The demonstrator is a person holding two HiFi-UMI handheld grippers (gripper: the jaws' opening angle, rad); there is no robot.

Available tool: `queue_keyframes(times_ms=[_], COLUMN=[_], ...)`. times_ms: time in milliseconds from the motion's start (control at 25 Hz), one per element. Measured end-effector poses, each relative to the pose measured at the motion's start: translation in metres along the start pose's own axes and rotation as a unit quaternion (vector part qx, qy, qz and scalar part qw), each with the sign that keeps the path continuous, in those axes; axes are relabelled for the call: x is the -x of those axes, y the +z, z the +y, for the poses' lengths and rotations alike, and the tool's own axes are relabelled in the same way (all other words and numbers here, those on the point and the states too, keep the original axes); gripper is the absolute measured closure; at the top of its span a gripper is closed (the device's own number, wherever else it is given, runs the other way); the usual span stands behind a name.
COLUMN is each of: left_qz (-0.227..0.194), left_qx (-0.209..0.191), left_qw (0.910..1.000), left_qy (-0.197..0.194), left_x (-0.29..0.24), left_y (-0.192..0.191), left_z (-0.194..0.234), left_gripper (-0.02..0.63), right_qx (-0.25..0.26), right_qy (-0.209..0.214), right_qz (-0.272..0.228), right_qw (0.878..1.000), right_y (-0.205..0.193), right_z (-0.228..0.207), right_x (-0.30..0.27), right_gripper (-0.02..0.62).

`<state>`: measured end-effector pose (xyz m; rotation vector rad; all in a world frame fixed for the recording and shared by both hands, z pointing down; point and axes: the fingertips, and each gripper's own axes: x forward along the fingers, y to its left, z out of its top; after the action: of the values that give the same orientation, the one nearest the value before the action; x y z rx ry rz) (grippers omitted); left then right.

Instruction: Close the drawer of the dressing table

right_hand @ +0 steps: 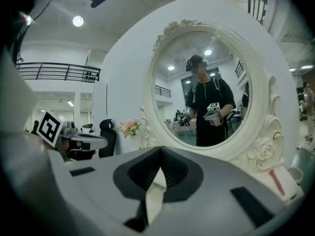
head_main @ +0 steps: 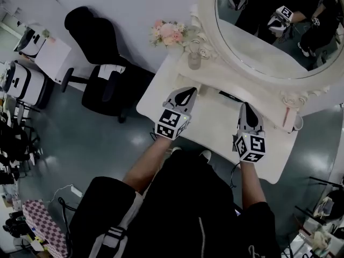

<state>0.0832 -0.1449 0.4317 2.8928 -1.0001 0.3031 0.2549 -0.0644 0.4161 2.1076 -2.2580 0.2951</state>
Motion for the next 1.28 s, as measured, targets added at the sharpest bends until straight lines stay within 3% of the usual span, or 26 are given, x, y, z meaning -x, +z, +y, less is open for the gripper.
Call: queue_keyframes(times_ms=[600,1280], left_qz=[0.002,0.076], left_qx=[0.011,0.079], left_qw=[0.9997,0.991], left_qy=[0.021,0.076], left_x=[-0.023,0.031], left_y=[0.0,-0.103], left_z=[0.018,0.057], left_gripper=[0.601,0.601], right_qx=[-0.004,-0.003], right_qy=[0.028,0.078], right_qz=[0.012,0.084], right_qw=[1.0,0.993], right_y=[-0.003,-0.06], right_z=[-0.008,0.049], right_x=[-0.03,-0.055], right_gripper=[0.592,0.592])
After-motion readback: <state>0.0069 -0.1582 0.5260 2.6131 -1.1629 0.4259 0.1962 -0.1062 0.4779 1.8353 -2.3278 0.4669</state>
